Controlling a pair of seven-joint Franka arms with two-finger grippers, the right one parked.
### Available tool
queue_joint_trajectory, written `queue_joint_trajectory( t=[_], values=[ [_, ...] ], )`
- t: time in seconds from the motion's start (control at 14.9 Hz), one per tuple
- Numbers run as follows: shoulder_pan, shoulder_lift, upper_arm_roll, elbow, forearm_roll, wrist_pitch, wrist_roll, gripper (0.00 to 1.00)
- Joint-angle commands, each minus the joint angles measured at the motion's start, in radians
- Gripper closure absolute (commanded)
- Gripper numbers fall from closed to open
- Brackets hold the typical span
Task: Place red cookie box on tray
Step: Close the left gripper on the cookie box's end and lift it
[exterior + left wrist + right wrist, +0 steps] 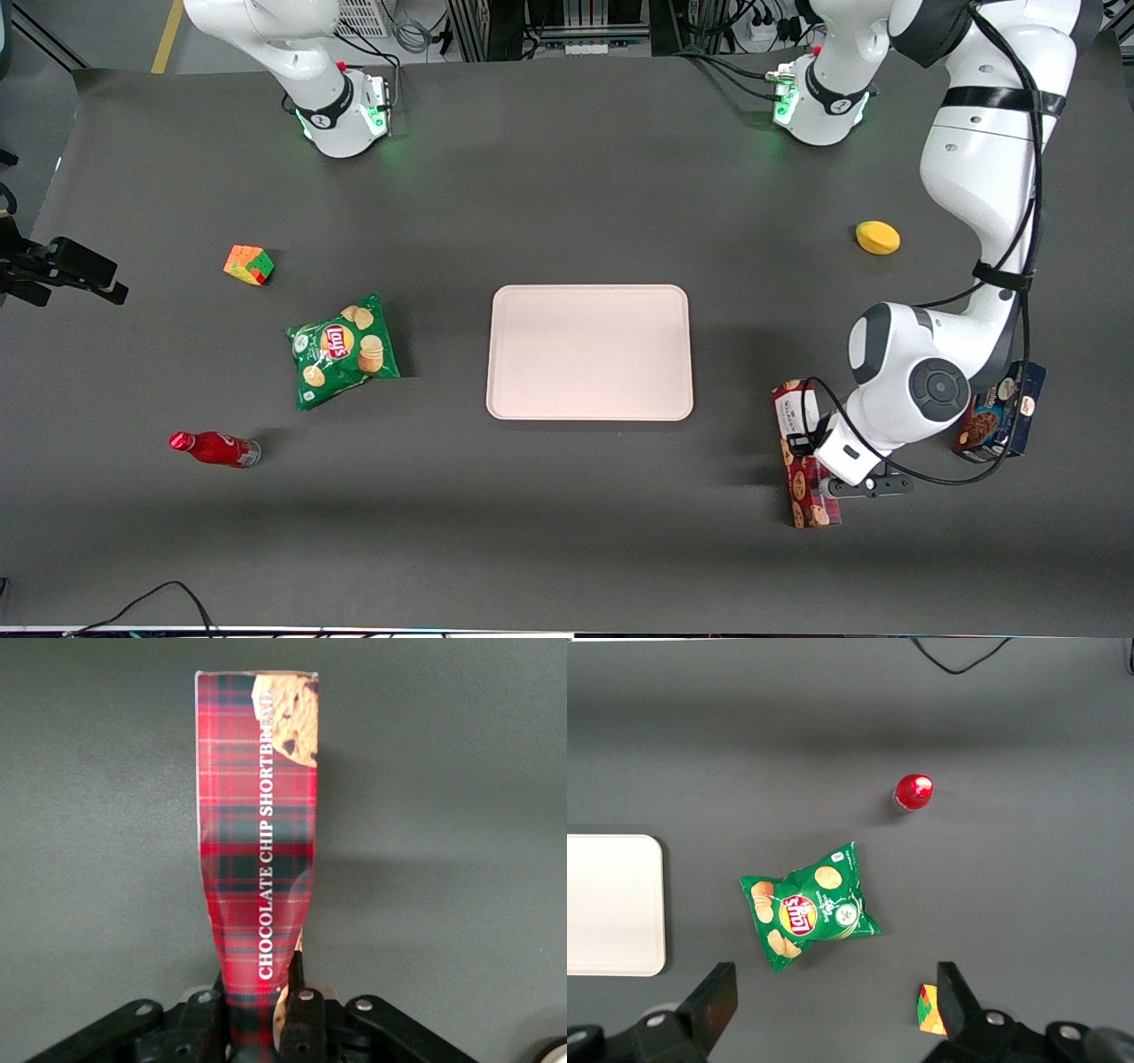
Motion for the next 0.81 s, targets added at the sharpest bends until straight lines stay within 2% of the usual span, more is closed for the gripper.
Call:
queue_joint_trajectory(
  t=[0.0,0.27,0.4,0.6,0.74],
  values=[
    [-0.014,-0.031,0.009,0.084,0.035,-0.131,-0.014,0.83],
    [-0.022,-0.142,0.0,0.105,0.045,-0.274,-0.012,0.83],
    [-0.042,-0.171,-0.004,0.162,0.041,-0.377,-0.012,0.83],
    [-0.045,-0.197,-0.066,0.277,0.035,-0.567,-0.024,0.83],
    [-0.043,-0.243,-0.101,0.288,0.029,-0.63,-0.035,0.83]
  ],
)
